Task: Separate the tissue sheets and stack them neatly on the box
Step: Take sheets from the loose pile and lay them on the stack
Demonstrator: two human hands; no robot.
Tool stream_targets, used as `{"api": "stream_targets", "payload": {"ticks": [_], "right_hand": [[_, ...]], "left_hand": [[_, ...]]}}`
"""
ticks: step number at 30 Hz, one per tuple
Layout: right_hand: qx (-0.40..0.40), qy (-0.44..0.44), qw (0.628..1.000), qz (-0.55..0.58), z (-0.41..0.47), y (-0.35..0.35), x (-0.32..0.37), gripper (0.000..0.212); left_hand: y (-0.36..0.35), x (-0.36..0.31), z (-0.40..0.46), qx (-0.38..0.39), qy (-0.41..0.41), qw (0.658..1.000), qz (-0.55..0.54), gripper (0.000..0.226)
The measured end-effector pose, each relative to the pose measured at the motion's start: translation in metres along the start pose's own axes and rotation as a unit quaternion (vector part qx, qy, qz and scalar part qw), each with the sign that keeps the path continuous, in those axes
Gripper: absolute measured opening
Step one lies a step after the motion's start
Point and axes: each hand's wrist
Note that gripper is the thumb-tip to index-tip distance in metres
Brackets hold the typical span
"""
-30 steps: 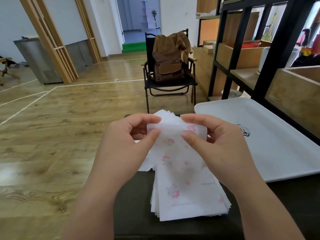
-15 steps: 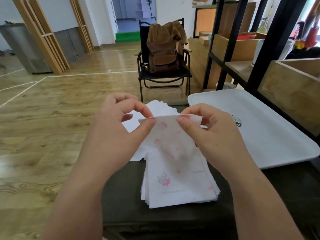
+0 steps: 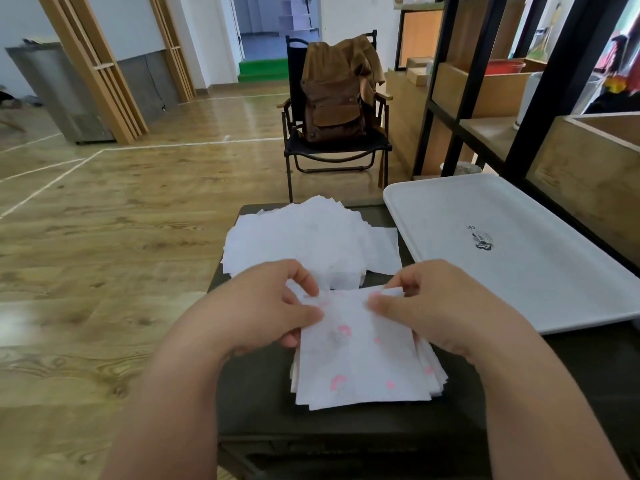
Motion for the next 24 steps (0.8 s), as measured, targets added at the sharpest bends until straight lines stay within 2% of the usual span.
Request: {"api": "stream_targets", "payload": {"ticks": [3,5,7,9,10,12,15,17,20,22,24], "right_hand": [[-0.025,-0.019,0.998,-0.056,0.004,-0.004,-0.001,0.027],[-0.041,-0.029,0.996,-0.076,0.005,-0.005,0.000,0.027],[-0.054,-0.028,0.995,-0.073,0.005,-0.003,0.000,0.030],[-0.073,-0.011,0.996,-0.050,0.004,-0.001,0.000,0.031],[-0.086,0.001,0.996,-0.033,0.004,0.000,-0.001,0.031],[-0.113,0.025,0.993,-0.004,0.004,0.001,-0.002,0.029],[-0.134,0.053,0.989,0.029,0.007,-0.001,-0.002,0.027],[-0.140,0.062,0.988,0.036,0.008,-0.001,-0.003,0.027],[-0.140,0.061,0.988,0.018,0.010,0.000,-0.005,0.026],[-0.138,0.057,0.989,0.011,0.010,0.001,-0.007,0.027],[-0.139,0.056,0.989,0.013,0.011,0.002,-0.009,0.028]], "left_hand": [[0.003,0.008,0.003,0.003,0.021,1.000,0.012,0.014],[0.009,0.014,0.004,-0.033,0.026,0.999,-0.026,0.018],[0.013,0.022,0.010,-0.142,0.012,0.988,-0.054,0.015],[0.013,0.029,0.019,-0.270,-0.007,0.962,-0.033,0.013],[0.012,0.033,0.023,-0.298,-0.020,0.954,-0.020,0.016],[0.006,0.039,0.033,-0.267,-0.054,0.962,0.008,0.034],[-0.004,0.041,0.041,-0.147,-0.064,0.985,0.069,0.069],[-0.007,0.039,0.042,-0.100,-0.062,0.989,0.091,0.078],[0.003,0.042,0.029,-0.110,-0.027,0.989,0.100,0.080],[0.016,0.047,0.017,-0.147,-0.021,0.980,0.133,0.068],[0.021,0.047,0.011,-0.152,-0.035,0.975,0.156,0.050]]}}
Point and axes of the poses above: each hand's wrist, its own z-axis towards the middle knuckle, its own y-axis out of the back of the hand, x = y × z, and after that the axes turned 9 degrees about x, right-handed
